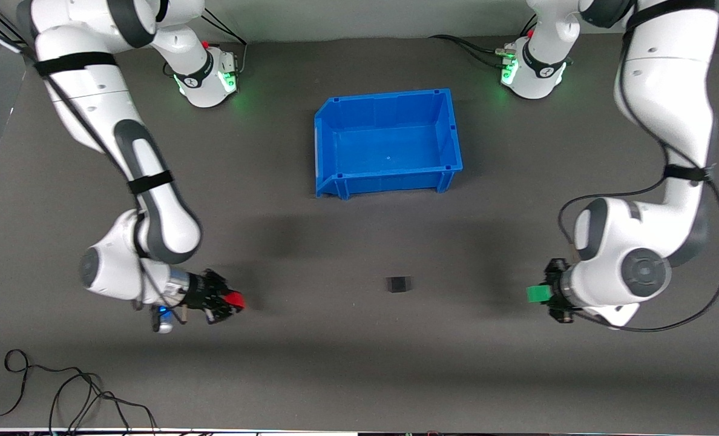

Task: Attach green and red cubes to black cube
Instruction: 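Carry the red cube and green cube toward the black cube with both grippers, then press the red and green cubes against the black cube's sides, then open both grippers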

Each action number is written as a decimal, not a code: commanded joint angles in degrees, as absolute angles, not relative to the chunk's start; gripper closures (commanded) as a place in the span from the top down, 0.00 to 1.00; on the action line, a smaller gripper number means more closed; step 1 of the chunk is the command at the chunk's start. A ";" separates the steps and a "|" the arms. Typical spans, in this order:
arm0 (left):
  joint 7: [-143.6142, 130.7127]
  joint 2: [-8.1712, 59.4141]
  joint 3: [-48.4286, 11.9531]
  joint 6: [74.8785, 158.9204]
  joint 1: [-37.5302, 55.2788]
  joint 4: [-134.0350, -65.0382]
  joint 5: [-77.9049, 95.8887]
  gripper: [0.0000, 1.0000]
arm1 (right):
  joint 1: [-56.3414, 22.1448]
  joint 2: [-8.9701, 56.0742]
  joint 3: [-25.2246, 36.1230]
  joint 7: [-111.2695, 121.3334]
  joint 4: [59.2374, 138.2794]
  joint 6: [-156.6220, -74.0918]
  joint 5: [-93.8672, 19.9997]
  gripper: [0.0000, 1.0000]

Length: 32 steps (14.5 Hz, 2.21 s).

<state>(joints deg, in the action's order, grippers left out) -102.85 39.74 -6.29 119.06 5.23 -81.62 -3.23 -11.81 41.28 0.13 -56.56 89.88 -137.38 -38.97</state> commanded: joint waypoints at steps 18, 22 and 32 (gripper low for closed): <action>-124.53 52.21 -5.36 129.90 24.43 -75.06 -2.29 0.00 | -40.07 57.73 1.32 -84.98 75.60 -160.91 -52.12 0.00; -125.67 52.38 -5.27 131.39 25.58 -75.14 -2.28 0.00 | -41.21 62.39 1.32 -89.72 70.15 -162.07 -48.79 0.00; -125.60 52.73 -5.27 131.40 26.37 -75.06 -2.99 0.87 | -41.13 66.36 1.23 -101.87 64.86 -162.07 -36.04 0.05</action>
